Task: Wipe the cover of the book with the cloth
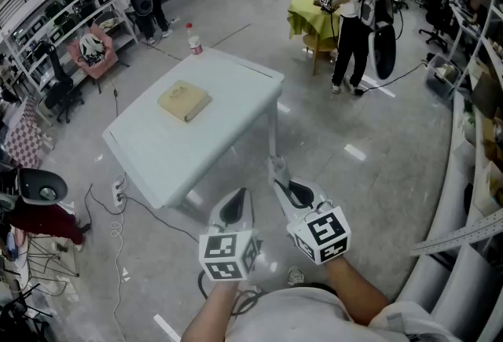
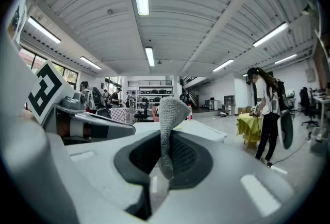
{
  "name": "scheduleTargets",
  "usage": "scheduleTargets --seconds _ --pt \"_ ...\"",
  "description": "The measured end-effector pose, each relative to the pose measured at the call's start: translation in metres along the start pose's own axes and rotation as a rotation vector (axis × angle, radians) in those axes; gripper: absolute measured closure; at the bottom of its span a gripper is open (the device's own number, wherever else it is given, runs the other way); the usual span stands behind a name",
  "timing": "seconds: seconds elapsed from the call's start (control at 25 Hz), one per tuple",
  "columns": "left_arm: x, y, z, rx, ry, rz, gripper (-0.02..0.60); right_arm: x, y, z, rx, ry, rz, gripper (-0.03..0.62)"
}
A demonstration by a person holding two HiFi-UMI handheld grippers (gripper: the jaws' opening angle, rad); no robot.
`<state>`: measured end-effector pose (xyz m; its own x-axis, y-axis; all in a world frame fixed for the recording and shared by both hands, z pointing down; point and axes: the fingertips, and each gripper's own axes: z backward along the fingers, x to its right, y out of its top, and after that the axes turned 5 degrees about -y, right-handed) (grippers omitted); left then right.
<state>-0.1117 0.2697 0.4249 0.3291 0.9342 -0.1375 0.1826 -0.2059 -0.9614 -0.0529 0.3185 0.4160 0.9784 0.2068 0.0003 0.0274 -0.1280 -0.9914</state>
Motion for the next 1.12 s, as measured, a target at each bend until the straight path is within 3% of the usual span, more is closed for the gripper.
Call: scheduleTargets --seconds 0.36,0.72,1.12 --pt "0.004 0.005 -0.010 0.004 0.018 -0.004 0.575 0.009 0.000 -0.004 0.003 0.022 -0.010 0.566" --pt "-0.005 0.004 -0.023 0.011 0.108 0.027 0.575 0.018 -0.001 -0.020 -0.008 0.120 0.004 0.566" --pt "-0.008 0.021 -0.042 0.030 0.162 0.001 0.575 0.037 0.005 -0.037 0.006 0.169 0.003 0.566"
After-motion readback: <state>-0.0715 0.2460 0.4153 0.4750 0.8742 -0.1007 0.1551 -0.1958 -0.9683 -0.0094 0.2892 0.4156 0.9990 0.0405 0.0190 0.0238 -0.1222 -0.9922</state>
